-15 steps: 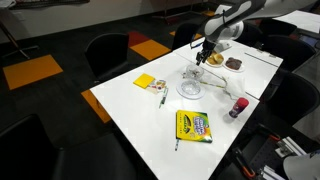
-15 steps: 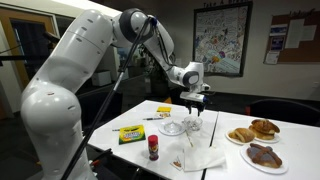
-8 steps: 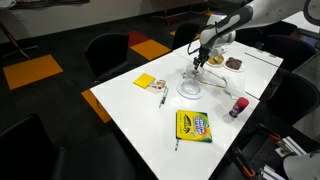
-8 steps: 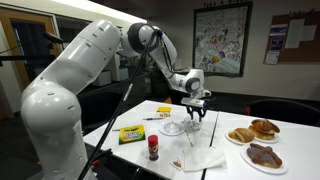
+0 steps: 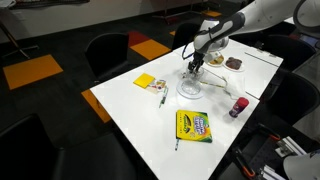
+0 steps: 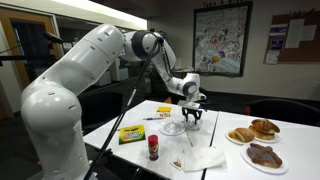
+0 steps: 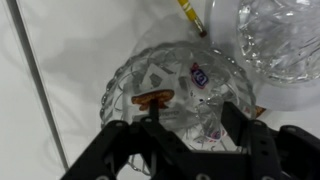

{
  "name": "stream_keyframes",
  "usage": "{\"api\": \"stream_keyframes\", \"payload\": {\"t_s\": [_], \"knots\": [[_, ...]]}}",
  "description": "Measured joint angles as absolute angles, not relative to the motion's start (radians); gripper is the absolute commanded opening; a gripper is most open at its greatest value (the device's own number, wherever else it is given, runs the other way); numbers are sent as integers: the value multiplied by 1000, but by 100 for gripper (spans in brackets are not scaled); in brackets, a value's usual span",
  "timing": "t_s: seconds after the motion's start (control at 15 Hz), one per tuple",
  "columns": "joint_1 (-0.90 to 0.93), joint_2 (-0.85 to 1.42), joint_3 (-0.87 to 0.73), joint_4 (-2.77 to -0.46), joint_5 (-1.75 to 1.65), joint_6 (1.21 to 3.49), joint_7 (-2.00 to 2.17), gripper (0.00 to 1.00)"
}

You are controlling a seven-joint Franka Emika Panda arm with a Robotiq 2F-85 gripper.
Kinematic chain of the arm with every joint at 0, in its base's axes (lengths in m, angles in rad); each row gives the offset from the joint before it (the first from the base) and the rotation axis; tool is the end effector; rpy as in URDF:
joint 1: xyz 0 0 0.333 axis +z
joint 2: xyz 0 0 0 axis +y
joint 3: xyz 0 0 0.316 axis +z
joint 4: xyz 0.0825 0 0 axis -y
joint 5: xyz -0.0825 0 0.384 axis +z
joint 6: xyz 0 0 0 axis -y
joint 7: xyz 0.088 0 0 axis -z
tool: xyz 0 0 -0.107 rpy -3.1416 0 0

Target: Take the small pieces out of the glass box and put them on the table

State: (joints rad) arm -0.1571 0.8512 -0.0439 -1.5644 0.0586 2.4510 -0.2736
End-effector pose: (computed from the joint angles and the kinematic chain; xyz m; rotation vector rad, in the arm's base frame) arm 0.6872 -0.1357 0.1434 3.1370 0.0685 0.0577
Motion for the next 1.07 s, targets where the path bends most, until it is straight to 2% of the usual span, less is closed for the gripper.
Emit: {"api": "stream_keyframes", "payload": {"t_s": [0.07,0.13,0.2,0.47,0.6,1.07], "knots": [[-154,854,-41,-1563,53,2449,-273,54],[-150,856,-41,-1562,45,2446,-267,49],[-146,857,-43,-1560,31,2439,-251,30],[-128,862,-79,-1546,-27,2412,-162,3],[-127,863,-95,-1536,-46,2395,-133,0],[-126,868,-120,-1500,-65,2364,-90,0]]}}
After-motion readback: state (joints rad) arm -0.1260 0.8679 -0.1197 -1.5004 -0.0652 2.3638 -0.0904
